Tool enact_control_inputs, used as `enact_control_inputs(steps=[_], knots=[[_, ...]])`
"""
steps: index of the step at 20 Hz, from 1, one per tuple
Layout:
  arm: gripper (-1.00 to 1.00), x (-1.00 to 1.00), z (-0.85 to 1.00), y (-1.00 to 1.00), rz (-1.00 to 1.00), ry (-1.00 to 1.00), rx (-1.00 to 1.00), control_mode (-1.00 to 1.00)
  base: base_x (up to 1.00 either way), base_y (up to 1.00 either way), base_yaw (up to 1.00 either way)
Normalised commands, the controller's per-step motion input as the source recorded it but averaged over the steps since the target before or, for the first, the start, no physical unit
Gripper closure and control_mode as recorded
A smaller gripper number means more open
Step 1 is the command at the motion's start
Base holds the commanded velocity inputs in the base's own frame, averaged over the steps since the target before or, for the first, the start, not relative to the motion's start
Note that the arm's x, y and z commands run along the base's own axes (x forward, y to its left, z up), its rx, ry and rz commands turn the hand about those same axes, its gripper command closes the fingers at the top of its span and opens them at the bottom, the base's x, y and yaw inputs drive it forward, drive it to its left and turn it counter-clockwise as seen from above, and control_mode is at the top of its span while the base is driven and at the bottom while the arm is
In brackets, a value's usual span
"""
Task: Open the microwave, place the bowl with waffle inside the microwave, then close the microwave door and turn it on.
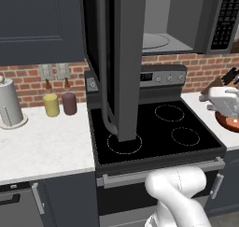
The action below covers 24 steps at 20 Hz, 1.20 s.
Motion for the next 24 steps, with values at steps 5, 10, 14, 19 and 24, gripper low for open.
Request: enact_control_inputs(steps=[5, 10, 14, 19, 24], knots=[[-1.00, 0.99, -0.34, -1.00, -0.23, 0.13, -0.22, -1.00, 0.00, 0.00, 0.00], [-1.00, 1.00, -0.25, -1.00, -0.25, 0.33, -0.35, -1.00, 0.00, 0.00, 0.00], [-1.00, 1.00, -0.33, -1.00, -0.25, 0.35, -0.34, -1.00, 0.00, 0.00, 0.00], [-1.00, 0.98, -0.47, -1.00, -0.25, 0.34, -0.32, -1.00, 0.00, 0.00, 0.00], [-1.00, 0.87, -0.60, -1.00, -0.24, 0.31, -0.30, -1.00, 0.00, 0.00, 0.00]])
